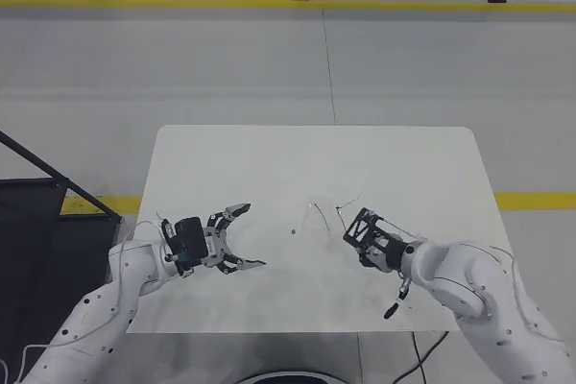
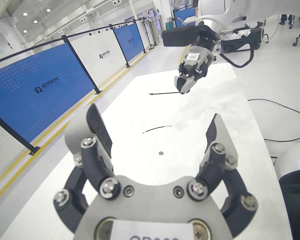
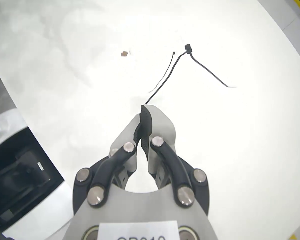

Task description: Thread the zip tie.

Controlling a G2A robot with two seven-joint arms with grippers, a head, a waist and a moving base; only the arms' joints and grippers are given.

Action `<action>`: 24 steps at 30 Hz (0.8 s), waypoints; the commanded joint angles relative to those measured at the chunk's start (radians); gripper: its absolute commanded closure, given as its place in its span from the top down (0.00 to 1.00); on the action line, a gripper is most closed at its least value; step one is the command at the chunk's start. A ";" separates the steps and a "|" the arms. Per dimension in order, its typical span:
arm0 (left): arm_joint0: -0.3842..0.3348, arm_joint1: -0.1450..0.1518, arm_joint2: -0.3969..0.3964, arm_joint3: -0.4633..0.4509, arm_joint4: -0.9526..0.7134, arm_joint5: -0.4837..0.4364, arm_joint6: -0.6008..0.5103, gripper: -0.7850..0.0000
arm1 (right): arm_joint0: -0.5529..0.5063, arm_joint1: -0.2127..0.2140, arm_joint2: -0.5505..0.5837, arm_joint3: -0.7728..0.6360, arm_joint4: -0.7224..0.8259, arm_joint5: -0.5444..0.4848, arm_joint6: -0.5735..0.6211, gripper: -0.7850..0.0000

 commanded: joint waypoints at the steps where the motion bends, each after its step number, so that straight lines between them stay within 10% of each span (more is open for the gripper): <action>1: 0.000 0.000 0.000 0.000 0.000 0.001 0.002 1.00 | 0.023 -0.004 -0.036 -0.013 -0.045 -0.008 0.047 0.00; 19: 0.013 0.006 -0.012 0.010 0.008 0.004 0.023 1.00 | 0.350 -0.126 -0.381 0.125 -0.107 0.103 0.403 0.00; 24: 0.015 0.007 -0.014 0.019 0.010 0.004 0.036 1.00 | 0.422 -0.163 -0.438 0.183 -0.097 0.145 0.451 0.21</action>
